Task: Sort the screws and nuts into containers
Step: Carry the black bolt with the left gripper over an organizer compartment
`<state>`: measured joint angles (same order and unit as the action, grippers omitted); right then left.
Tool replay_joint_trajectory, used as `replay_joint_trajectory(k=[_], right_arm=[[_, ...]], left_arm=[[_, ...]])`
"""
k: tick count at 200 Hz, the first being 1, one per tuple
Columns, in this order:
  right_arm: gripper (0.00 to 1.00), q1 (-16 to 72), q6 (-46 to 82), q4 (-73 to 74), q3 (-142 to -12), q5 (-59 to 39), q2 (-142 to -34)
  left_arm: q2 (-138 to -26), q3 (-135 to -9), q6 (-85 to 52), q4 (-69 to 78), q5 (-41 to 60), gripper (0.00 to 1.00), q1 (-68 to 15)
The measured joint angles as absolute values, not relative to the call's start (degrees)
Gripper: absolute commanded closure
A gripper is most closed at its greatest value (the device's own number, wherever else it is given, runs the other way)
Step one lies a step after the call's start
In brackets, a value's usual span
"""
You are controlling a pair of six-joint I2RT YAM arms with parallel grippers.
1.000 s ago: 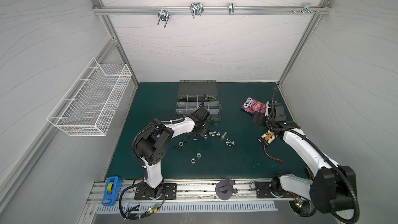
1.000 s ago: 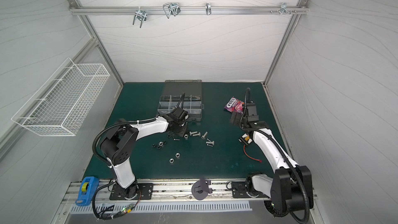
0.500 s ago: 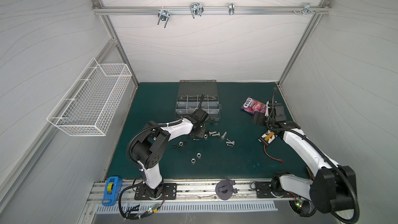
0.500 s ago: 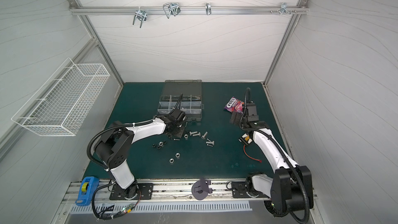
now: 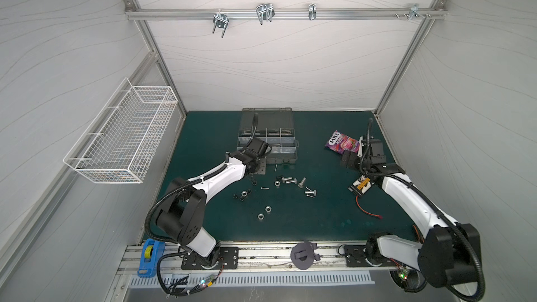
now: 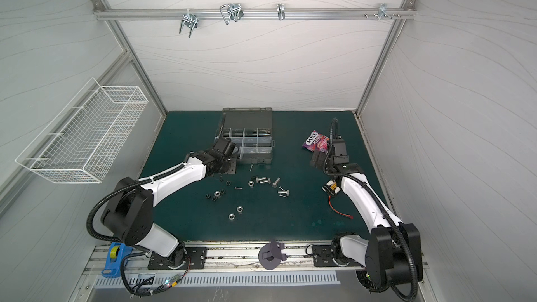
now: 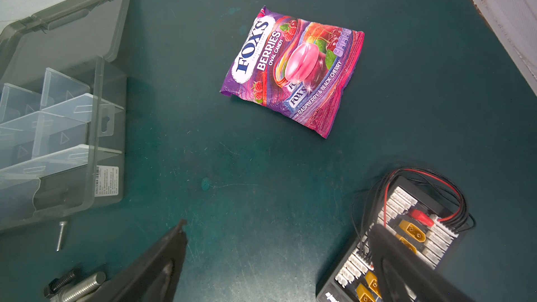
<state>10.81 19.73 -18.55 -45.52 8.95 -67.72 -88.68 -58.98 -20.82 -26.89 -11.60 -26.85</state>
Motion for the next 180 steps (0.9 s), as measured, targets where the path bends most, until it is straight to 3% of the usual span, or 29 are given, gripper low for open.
replay_joint_trajectory(k=[53,180], right_arm=[[0.01,10.81,19.73,-18.55,-45.52,8.93,-67.64],[0.01,10.81,19.73,-18.57,-45.52,8.93,-67.66]], left_arm=[[-89.06,-59.57,-23.16,-27.11,-8.69,0.89,-16.84],[-101.51,-69.12,-24.08,-26.83,-6.52,0.9,-13.21]])
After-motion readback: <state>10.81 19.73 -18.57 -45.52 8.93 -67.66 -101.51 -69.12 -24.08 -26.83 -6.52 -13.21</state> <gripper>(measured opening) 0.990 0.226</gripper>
